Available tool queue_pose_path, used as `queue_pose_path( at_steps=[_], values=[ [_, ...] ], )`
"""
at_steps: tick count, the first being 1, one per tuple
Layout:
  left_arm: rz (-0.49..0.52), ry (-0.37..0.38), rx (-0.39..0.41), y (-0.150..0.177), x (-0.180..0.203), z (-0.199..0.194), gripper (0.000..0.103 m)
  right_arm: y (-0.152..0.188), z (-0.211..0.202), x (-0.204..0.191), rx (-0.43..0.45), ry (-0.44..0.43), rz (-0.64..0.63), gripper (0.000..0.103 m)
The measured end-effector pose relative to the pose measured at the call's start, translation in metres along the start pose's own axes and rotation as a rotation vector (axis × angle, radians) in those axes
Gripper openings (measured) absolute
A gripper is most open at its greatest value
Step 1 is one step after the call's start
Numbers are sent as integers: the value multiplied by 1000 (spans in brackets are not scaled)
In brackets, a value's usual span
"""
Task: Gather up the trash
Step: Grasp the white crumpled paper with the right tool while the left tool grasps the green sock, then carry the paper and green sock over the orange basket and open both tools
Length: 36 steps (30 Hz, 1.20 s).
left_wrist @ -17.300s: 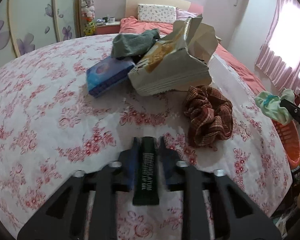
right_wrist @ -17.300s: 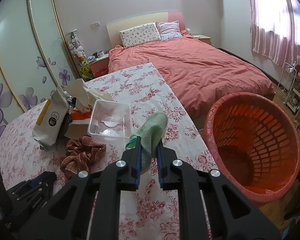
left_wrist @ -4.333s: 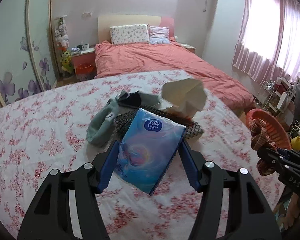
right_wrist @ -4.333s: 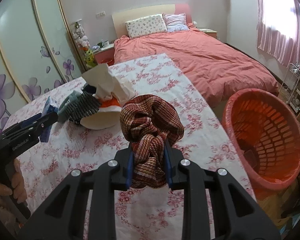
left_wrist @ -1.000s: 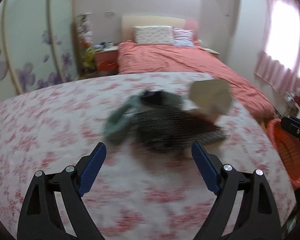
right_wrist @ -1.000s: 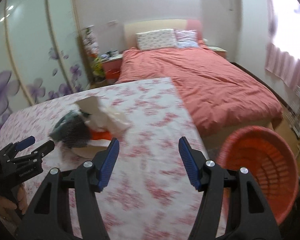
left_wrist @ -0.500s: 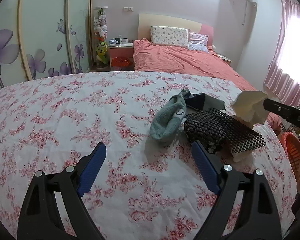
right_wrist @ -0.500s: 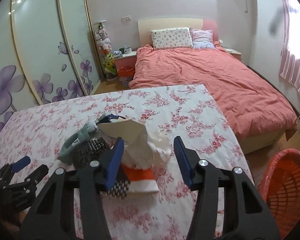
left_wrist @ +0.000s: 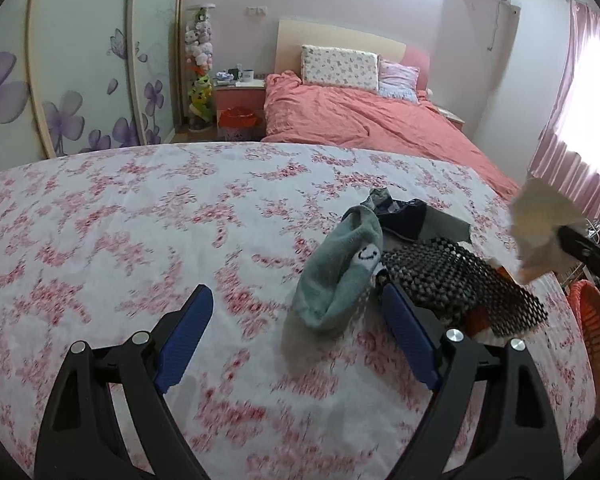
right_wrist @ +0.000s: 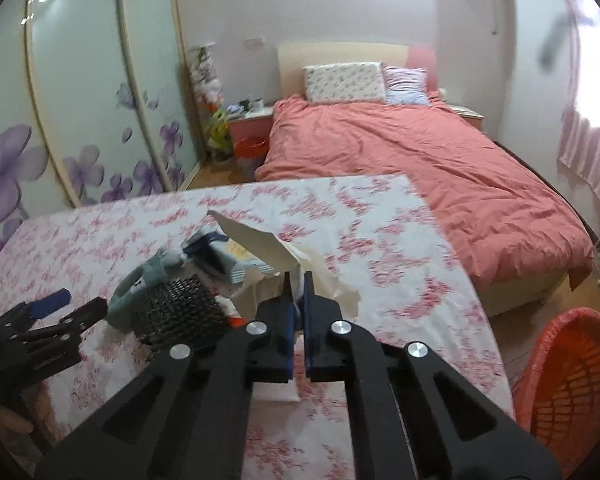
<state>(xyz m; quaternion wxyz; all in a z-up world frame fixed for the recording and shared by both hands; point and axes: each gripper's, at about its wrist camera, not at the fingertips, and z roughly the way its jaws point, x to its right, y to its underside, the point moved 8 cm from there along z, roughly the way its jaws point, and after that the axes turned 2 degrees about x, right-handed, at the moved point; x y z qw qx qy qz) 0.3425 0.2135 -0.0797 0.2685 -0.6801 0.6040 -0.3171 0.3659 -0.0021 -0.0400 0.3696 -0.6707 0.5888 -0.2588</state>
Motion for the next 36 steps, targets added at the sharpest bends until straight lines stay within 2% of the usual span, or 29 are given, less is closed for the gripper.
queue_pose_path(
  at_steps=[5, 9, 11, 12, 15, 16, 18, 30, 36],
  values=[
    [1, 23, -52, -4, 8, 24, 78, -1, -11, 19, 13, 20, 33, 4],
    [0, 30, -97, -3, 10, 40, 68, 1, -14, 29, 10, 22, 58, 4],
    [17, 29, -120, -2, 13, 47, 60, 2, -15, 33, 6, 24, 68, 4],
    [25, 43, -133, 0, 15, 50, 47, 3, -14, 35, 3, 24, 73, 4],
    [18, 79, -142, 0, 17, 50, 24, 6, -15, 40, -2, 28, 79, 4],
    [5, 92, -142, 0, 16, 49, 18, 7, -16, 40, -3, 28, 80, 4],
    [-11, 99, -127, -2, 13, 42, 13, 8, -19, 42, -3, 27, 83, 4],
    [-21, 76, -34, -19, 16, -7, 9, 7, -58, 45, 54, 47, 60, 4],
    [3, 103, 5, -24, 44, -40, 9, 8, -92, 52, 99, 55, 66, 4]
  ],
)
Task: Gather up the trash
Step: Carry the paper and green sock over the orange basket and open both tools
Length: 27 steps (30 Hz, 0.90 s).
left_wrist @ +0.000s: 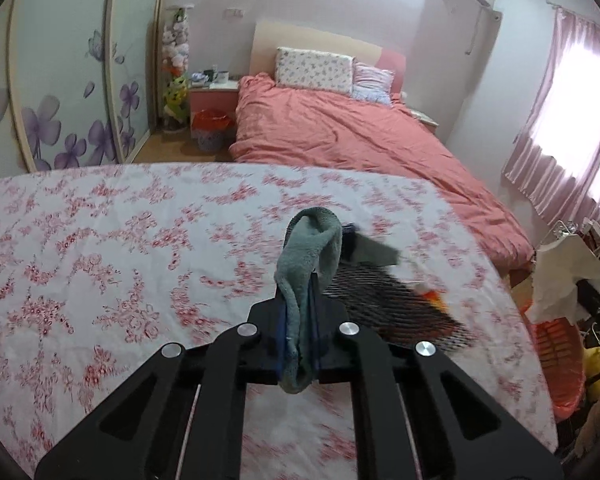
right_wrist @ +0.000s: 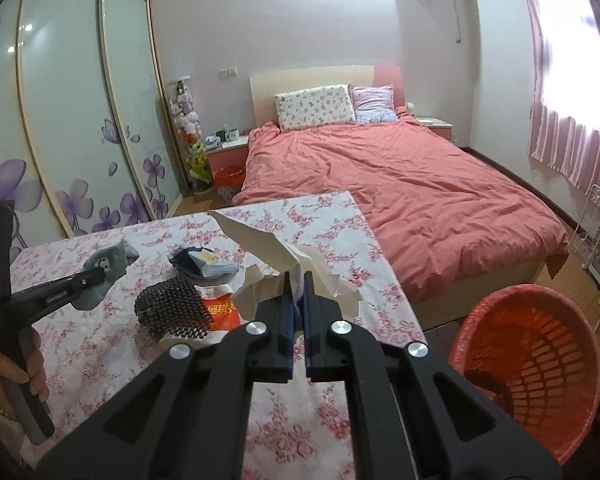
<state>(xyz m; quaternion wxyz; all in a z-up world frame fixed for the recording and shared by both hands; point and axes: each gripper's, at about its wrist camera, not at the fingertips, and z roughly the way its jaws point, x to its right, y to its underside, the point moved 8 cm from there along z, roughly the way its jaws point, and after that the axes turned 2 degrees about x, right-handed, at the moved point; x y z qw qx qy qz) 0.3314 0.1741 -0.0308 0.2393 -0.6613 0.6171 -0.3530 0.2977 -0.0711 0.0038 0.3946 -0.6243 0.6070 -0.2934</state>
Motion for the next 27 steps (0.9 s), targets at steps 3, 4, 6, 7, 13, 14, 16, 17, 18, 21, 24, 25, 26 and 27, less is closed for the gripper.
queue_pose_path(
  at_steps=[3, 4, 6, 7, 13, 14, 16, 17, 18, 21, 24, 25, 26, 27],
  values=[
    [22, 40, 14, -1, 26, -14, 9, -3, -17, 8, 30, 12, 12, 4],
    [29, 61, 18, 0, 36, -19, 9, -4, -23, 12, 41, 19, 16, 4],
    [44, 95, 23, 0, 53, -26, 9, -4, -35, 19, 63, 31, 24, 4],
    [55, 108, 27, 1, 62, -29, 9, -4, -41, 22, 72, 38, 28, 4],
    [120, 207, 48, 7, 121, -46, 9, -2, -70, 52, 107, 82, 73, 4],
    [129, 225, 48, 8, 132, -47, 9, -1, -74, 57, 111, 92, 79, 4],
    [144, 254, 47, 12, 148, -49, 9, 1, -84, 67, 124, 112, 89, 4],
    [155, 266, 47, 14, 158, -50, 9, 2, -88, 72, 130, 119, 96, 4],
    [166, 276, 47, 15, 166, -50, 9, 3, -92, 79, 136, 128, 105, 4],
    [193, 313, 41, 22, 190, -49, 9, 7, -102, 99, 148, 160, 131, 5],
    [224, 347, 36, 28, 217, -48, 9, 11, -112, 118, 160, 196, 149, 5],
    [235, 360, 33, 31, 227, -47, 9, 12, -115, 123, 164, 208, 151, 5],
    [241, 371, 29, 33, 234, -45, 9, 14, -118, 129, 169, 222, 153, 5],
    [248, 384, 23, 37, 243, -44, 9, 16, -121, 136, 173, 239, 154, 5]
  ],
)
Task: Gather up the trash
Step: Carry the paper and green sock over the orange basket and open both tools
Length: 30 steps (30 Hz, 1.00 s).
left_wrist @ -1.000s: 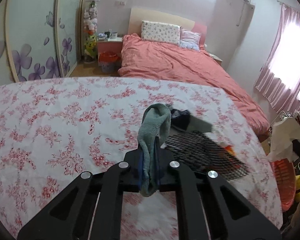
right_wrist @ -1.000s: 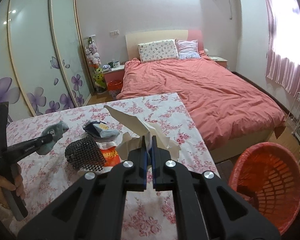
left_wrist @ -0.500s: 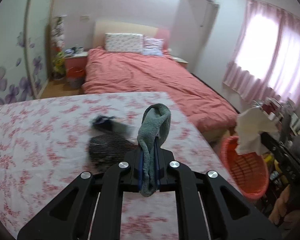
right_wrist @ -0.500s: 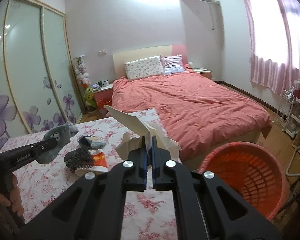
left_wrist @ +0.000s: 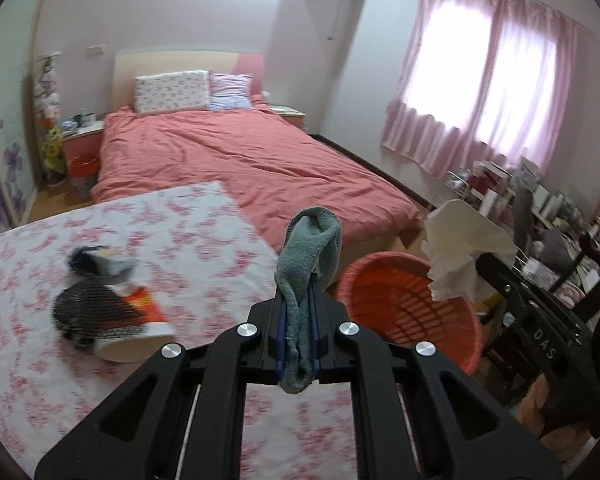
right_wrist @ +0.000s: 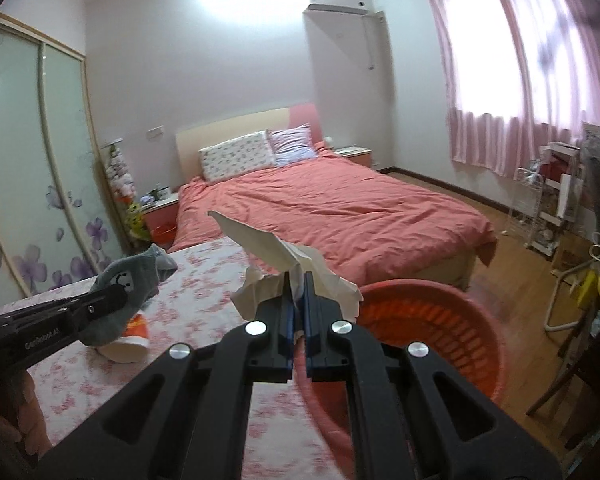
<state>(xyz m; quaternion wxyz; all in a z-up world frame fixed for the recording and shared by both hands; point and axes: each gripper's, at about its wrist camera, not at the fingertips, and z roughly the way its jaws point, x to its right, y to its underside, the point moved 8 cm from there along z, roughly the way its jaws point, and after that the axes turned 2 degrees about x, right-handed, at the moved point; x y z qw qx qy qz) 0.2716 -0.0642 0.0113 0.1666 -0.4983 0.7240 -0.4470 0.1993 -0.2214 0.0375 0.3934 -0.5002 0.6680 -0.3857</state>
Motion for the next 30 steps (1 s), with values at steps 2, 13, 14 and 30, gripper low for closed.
queue_pose_path(
  at_steps=[2, 13, 14, 30],
  values=[
    [15, 25, -12, 2, 17, 9, 9, 0, -1, 13, 7, 25, 1, 5],
    [100, 111, -66, 13, 93, 51, 9, 6, 7, 87, 5, 94, 78, 5],
    [105, 118, -74, 14, 98, 56, 9, 7, 9, 93, 3, 98, 86, 5],
    [141, 158, -152, 32, 138, 92, 9, 17, 31, 144, -25, 106, 173, 6]
  ],
)
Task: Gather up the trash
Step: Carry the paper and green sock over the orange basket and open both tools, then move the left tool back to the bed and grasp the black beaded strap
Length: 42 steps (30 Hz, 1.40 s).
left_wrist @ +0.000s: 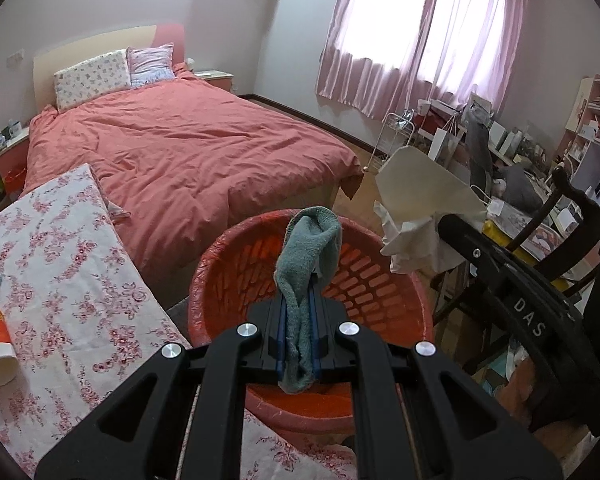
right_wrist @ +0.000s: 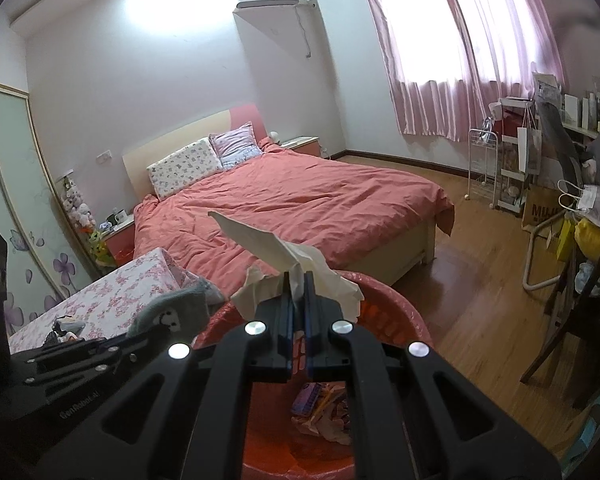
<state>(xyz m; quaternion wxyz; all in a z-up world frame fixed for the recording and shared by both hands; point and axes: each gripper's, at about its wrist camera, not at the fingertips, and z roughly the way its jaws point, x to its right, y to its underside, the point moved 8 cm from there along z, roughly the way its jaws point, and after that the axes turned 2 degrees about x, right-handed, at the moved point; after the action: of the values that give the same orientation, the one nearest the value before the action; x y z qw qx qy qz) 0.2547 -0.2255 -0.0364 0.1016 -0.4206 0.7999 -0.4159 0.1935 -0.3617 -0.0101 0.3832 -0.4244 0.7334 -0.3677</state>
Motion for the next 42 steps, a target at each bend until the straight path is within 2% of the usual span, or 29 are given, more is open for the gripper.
queue_pose_path(
  at_steps=[3, 5, 7, 8, 11, 19, 21, 24, 32, 37, 42],
  values=[
    [-3, -15, -15, 3, -2, 4, 13, 1, 7, 3, -17, -18, 23, 12],
    [-6, -29, -30, 7, -4, 8, 24, 2, 11, 9, -29, -20, 47, 16],
    [-11, -53, -36, 11, -9, 9, 44, 5, 15, 13, -43, -26, 70, 29],
    [-13, -60, -37, 12, -10, 10, 46, 7, 15, 15, -47, -26, 77, 35],
    [-30, -71, -58, 18, -16, 11, 48, 12, 16, 17, -53, -12, 80, 39],
    [-57, -182, -35, 25, -45, -5, 83, 16, 14, 10, -53, 26, 26, 46],
    [-58, -230, -24, 27, -57, -13, 88, 16, 13, 3, -55, 26, 8, 46],
    [-60, -282, -25, 32, -75, -22, 89, 19, 13, -10, -62, 18, -22, 46],
    [-152, -356, -5, 44, -135, -56, 89, 31, 14, -56, -100, -35, -95, 47],
    [-225, -410, 30, 53, -177, -86, 89, 44, 15, -100, -132, -95, -149, 47],
    [-281, -496, 62, 66, -223, -124, 89, 61, 16, -157, -168, -179, -225, 47]
  ],
)
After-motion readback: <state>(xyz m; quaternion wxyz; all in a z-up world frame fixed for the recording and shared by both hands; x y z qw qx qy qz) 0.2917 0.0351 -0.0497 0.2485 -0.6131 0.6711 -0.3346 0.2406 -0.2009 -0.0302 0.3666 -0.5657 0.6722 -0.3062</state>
